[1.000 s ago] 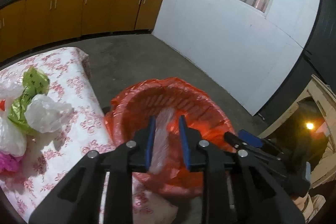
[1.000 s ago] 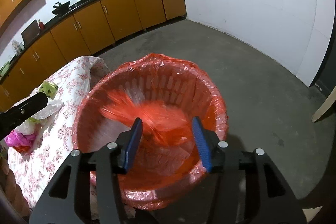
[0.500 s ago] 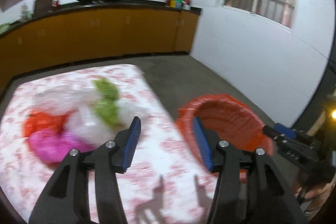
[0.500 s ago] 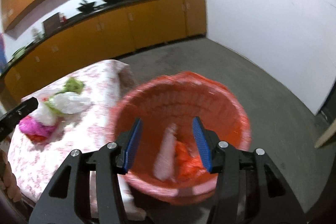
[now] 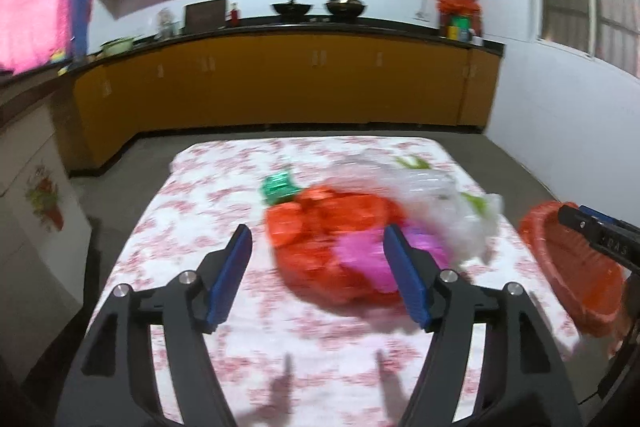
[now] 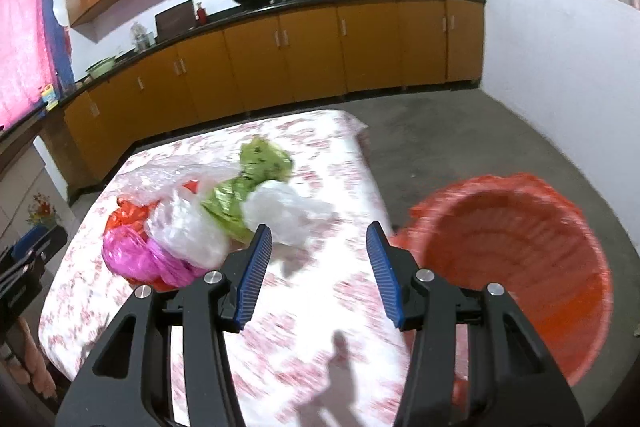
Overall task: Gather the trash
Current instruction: 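Grasp the clear plastic bag with the right gripper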
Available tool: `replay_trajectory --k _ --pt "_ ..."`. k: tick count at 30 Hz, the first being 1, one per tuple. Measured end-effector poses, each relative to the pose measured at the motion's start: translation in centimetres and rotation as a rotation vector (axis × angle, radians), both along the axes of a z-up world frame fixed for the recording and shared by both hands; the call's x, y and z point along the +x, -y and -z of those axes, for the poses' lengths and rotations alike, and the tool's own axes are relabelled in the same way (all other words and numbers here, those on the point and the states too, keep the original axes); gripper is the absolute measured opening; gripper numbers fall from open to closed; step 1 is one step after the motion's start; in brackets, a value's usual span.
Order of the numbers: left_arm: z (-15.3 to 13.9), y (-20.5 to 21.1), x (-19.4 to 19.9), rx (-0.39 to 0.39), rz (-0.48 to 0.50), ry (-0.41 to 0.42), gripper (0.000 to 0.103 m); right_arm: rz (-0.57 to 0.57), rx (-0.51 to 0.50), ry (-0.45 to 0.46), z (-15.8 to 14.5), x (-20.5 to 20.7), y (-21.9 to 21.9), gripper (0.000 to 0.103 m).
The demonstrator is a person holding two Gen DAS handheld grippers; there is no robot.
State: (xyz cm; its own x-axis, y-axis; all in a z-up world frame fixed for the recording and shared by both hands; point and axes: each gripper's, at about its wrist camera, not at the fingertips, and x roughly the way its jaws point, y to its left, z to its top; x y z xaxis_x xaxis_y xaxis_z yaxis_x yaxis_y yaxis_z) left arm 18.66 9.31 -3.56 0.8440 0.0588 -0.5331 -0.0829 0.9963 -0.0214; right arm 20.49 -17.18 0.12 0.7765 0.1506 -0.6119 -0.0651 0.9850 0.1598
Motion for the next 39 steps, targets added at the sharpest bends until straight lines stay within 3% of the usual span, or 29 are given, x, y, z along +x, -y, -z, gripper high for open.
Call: replay_trajectory --k 4,10,13,20,26,32,33,35,39 --pt "0.8 -3.0 0.1 -0.026 -0.048 -0.011 0.070 -0.023 0.015 -0.016 0.4 2.3 -2.2 0.050" --pt "1.6 -5.0 0.6 -0.037 -0.076 -0.020 0.071 -0.055 -0.012 0.005 0.1 5.6 -5.1 0.049" --pt "1.7 -5.6 1.0 -0.046 -0.081 -0.021 0.071 -0.063 0.006 -0.027 0.5 7.2 -5.8 0.046" --pt "2.2 -6.3 1.1 -0.044 -0.085 -0.020 0.071 -0.143 0.105 -0.038 0.8 4.2 -6.0 0.044" --pt "2.5 -7.0 1.1 -0.069 -0.096 -0.030 0.071 -0.238 0.065 -0.021 1.1 2.0 -8.8 0.045" --pt "2.2 -6.9 0.7 -0.070 -0.097 -0.029 0.071 -0.238 0.026 -0.044 2.3 2.7 -10.2 0.044" --pt "2.2 -6.9 0.7 -0.071 -0.096 -0.029 0.071 -0.241 0.025 -0.048 2.4 2.8 -10.2 0.042" --pt "2.0 -6.8 0.5 -0.074 -0.093 -0.026 0.071 -0.250 0.013 -0.067 2.9 2.9 -10.3 0.020" --pt "1.7 -6.5 0.4 -0.077 -0.086 -0.020 0.071 -0.251 0.044 -0.088 3.3 2.5 -9.5 0.004"
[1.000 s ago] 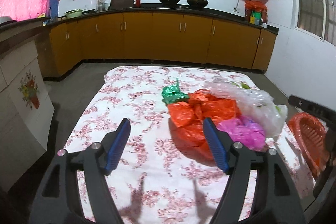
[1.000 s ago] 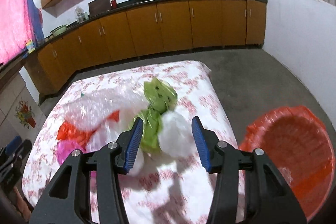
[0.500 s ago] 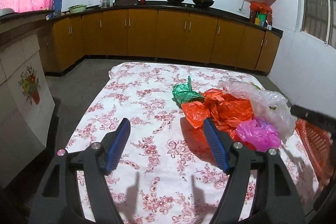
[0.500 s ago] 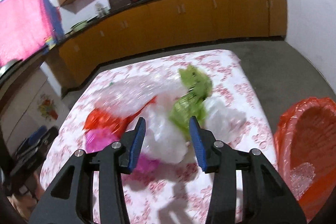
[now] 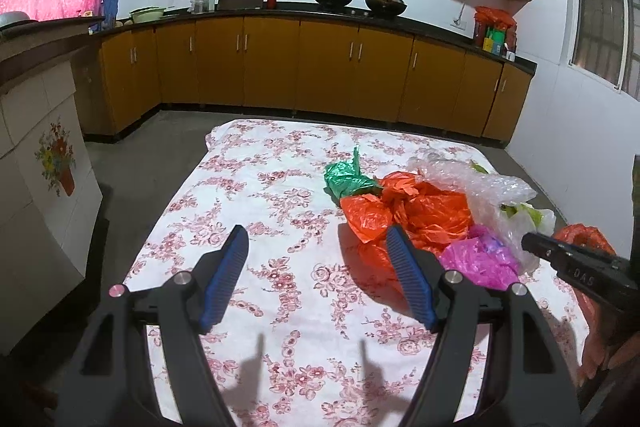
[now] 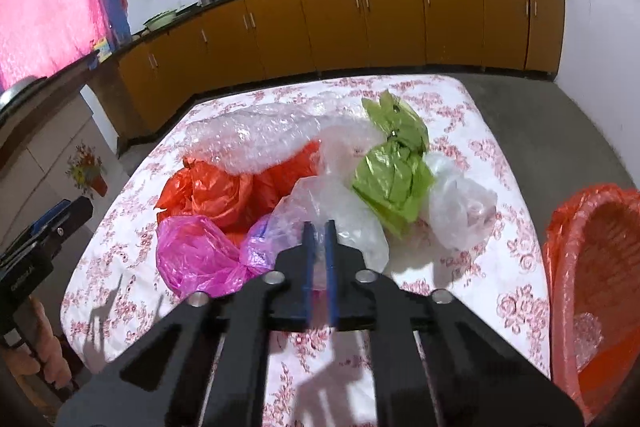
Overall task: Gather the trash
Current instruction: 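Grasp the clear plastic bag with the right gripper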
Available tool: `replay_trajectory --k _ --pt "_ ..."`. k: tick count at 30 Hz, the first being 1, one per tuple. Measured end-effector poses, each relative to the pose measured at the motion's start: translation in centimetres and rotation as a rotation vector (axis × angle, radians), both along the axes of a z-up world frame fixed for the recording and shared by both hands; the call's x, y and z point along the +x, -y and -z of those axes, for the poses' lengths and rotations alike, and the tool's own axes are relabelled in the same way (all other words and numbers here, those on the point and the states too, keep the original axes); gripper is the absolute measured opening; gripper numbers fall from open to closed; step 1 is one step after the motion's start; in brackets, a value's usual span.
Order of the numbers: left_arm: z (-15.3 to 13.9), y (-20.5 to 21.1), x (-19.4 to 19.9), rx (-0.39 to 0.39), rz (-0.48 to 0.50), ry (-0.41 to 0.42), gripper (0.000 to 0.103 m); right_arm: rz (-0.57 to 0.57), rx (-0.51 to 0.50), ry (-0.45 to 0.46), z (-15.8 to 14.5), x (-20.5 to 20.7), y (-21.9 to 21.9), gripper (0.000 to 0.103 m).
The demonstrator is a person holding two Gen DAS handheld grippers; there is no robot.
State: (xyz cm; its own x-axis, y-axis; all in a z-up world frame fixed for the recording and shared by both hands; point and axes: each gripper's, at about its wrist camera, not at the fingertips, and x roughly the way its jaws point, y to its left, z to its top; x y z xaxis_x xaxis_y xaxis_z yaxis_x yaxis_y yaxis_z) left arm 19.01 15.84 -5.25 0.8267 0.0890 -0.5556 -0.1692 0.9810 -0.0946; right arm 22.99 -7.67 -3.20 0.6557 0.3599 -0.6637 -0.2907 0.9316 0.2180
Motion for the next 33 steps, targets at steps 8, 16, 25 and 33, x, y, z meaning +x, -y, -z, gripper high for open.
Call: replay_trajectory --k 8,16,25,33 --pt "-0.5 1.1 -0.2 -0.006 0.029 0.005 0.071 -0.001 0.058 0.045 -1.4 -2.4 1.7 0.003" --pt "-0.5 2.9 -0.5 -0.006 0.076 0.001 0.071 0.045 0.059 0.084 -2.2 -5.8 4.2 0.003" --pt "-0.3 4.6 -0.7 0.004 0.119 -0.005 0.071 0.135 0.001 0.005 0.6 -6.8 7.5 0.011" --pt "-0.4 4.9 -1.0 0.010 0.121 -0.008 0.071 0.139 0.014 0.049 -0.1 -7.8 7.6 0.046"
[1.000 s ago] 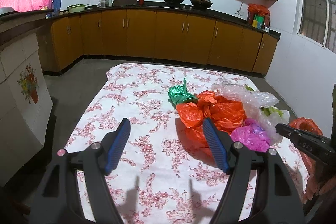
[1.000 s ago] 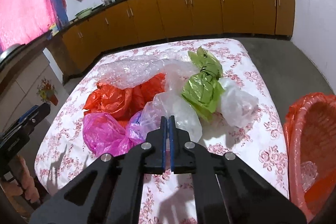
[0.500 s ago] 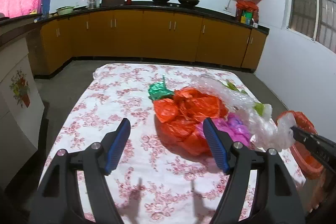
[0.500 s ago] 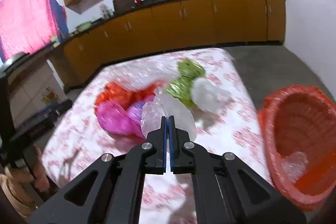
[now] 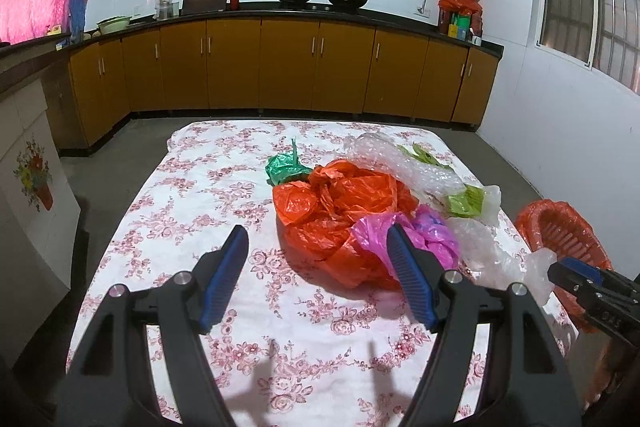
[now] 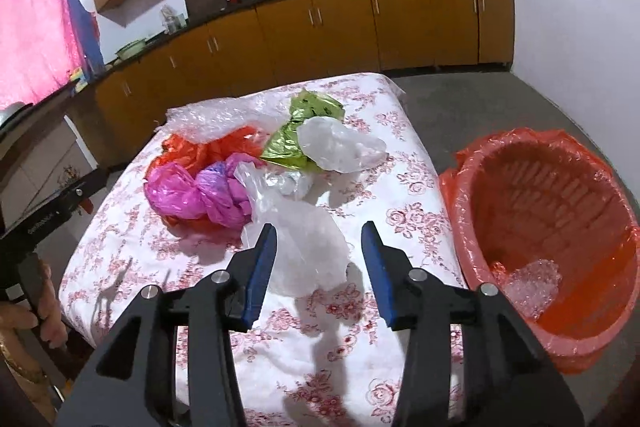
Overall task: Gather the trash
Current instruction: 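Grasp the clear plastic bag with the right gripper, then grasp the pink bag with the left gripper while the right gripper lifts the clear bag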
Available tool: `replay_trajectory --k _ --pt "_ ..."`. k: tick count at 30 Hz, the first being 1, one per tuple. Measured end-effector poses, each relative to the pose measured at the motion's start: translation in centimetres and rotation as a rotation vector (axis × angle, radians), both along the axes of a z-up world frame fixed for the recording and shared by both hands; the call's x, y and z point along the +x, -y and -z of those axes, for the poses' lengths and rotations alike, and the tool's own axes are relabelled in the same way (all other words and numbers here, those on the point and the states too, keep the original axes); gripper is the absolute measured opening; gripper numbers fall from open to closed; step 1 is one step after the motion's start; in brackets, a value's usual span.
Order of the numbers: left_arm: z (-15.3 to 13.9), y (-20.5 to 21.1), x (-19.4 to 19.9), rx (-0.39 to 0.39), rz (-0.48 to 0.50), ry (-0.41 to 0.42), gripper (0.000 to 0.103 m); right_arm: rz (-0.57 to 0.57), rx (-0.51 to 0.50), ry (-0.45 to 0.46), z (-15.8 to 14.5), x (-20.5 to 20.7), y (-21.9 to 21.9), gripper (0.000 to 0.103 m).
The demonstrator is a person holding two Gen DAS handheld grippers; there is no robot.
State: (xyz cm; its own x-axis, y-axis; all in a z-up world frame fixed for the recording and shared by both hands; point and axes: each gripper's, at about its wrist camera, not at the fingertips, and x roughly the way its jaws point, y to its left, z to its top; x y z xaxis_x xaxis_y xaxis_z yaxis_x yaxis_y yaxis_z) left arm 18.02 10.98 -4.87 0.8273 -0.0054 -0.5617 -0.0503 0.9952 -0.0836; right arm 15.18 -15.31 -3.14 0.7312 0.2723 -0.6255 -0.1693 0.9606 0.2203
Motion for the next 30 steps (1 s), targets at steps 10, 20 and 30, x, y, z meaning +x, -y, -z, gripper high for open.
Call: replay_trajectory --k 10,20,30 --pt "-0.2 0.1 -0.5 -0.002 0.002 -0.008 0.071 -0.059 -0.072 -0.042 2.4 1.7 -3.1 0.052" --pt "0.1 2.1 0.7 -0.028 0.067 -0.017 0.070 -0.079 -0.046 -0.048 2.8 1.3 -2.6 0.007" --pt "3.3 4.8 4.3 -0.072 0.123 -0.149 0.050 -0.021 -0.047 -0.016 1.6 -0.8 -0.2 0.007"
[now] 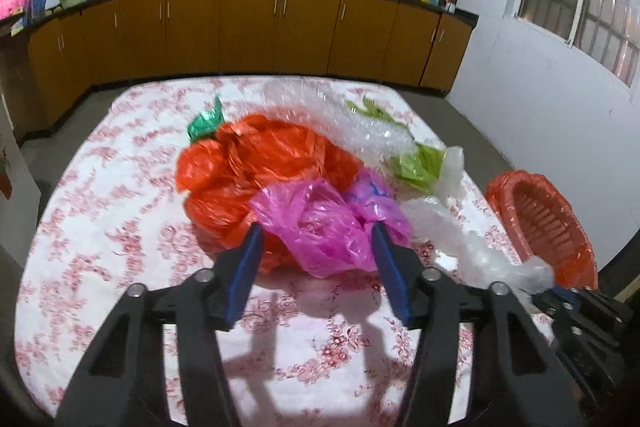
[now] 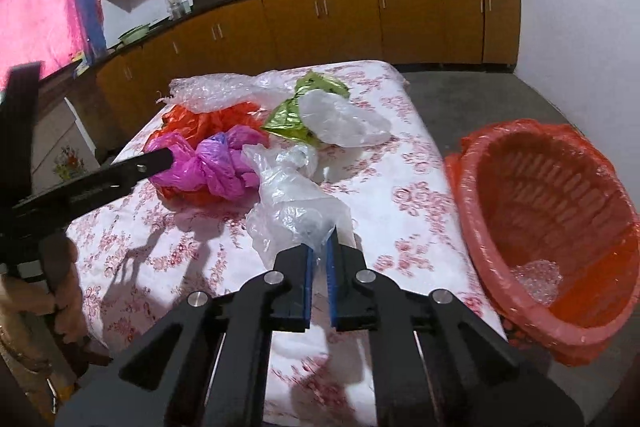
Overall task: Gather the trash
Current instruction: 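Grasp the pink bag with the left gripper while the right gripper lifts the clear bag, then drop the pink bag and clear bag into the red basket with both grippers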
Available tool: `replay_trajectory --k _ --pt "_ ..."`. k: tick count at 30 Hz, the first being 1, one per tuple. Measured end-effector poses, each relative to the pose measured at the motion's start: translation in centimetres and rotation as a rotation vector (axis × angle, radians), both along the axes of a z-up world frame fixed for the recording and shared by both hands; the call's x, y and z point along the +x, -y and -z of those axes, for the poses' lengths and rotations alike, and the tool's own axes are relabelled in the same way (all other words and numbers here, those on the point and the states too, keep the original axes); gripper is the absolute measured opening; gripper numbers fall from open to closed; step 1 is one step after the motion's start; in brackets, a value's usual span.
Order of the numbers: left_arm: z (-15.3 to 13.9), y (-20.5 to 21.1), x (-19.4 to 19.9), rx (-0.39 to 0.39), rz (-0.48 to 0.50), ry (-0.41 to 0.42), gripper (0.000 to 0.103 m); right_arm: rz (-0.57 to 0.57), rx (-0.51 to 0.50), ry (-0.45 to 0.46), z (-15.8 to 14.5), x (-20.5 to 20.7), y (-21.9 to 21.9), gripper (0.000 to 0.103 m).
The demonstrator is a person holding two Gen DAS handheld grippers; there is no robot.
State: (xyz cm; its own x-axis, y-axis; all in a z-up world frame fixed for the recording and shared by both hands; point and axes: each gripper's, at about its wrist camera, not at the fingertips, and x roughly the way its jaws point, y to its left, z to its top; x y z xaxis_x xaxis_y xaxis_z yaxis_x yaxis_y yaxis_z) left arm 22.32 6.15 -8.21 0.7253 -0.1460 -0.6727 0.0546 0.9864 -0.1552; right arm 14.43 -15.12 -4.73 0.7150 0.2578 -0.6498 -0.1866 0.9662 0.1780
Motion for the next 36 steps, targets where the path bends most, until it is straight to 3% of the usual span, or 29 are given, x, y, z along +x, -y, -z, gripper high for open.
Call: replay_trajectory --k 2,5,7,13,24,36 --pt "0.7 0.0 0.7 -0.024 0.001 -0.029 0.028 0.007 -0.002 0.003 -0.1 -0.3 0.4 0.007" --pt "0.7 0.1 0.7 -0.038 0.014 -0.020 0.015 0.012 0.000 0.005 -0.2 -0.5 0.9 0.007" --pt "0.4 0.2 0.2 -0.037 0.022 -0.003 0.012 0.015 0.005 0.011 -0.4 -0.7 1.1 0.007" --pt "-1.4 0.3 -1.8 -0.042 0.049 0.052 0.007 0.033 0.017 0.046 -1.7 -1.7 2.0 0.007" --pt "-5.0 1.2 -5.2 -0.072 0.095 0.124 0.007 0.097 0.028 0.103 -3.9 -4.1 4.7 0.006" --pt "-7.7 6.4 -6.2 -0.114 0.201 0.171 0.007 0.252 0.030 0.140 -5.0 -5.7 9.9 0.006"
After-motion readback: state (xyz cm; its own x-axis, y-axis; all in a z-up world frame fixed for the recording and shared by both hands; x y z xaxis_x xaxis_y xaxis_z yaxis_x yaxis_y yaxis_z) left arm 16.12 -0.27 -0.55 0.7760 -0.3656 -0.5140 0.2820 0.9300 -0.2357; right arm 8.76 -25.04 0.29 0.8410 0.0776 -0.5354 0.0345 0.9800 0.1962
